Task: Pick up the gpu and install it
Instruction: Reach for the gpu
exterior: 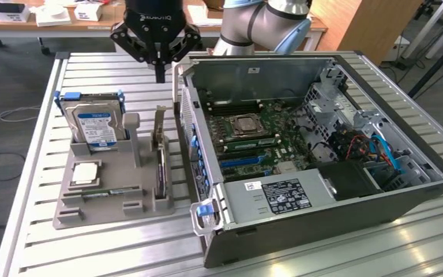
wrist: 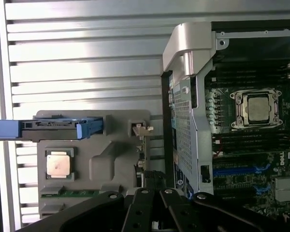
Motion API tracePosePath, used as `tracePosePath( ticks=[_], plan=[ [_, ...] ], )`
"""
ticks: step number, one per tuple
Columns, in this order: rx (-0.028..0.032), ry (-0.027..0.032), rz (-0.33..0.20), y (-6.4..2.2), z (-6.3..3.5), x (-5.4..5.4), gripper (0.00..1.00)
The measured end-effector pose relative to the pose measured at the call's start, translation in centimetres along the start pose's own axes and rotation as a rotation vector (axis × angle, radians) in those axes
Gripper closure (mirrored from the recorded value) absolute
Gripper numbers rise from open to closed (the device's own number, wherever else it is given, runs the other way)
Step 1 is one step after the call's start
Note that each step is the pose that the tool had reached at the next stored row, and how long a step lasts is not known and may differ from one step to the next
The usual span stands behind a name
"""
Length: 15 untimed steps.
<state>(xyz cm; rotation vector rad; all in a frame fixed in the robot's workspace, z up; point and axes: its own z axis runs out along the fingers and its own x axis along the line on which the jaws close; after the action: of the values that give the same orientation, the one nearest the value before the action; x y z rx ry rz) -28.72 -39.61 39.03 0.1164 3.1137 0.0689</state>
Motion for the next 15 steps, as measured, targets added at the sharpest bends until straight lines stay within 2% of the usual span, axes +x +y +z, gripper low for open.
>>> tracePosePath(
  ticks=[8, 15],
  plan=[
    [0.0000, 0.0000, 0.000, -0.70, -0.04, 0.33, 0.89],
    [0.0001, 0.0001, 0.000, -0.82, -0.05, 0.34, 0.89]
  ],
)
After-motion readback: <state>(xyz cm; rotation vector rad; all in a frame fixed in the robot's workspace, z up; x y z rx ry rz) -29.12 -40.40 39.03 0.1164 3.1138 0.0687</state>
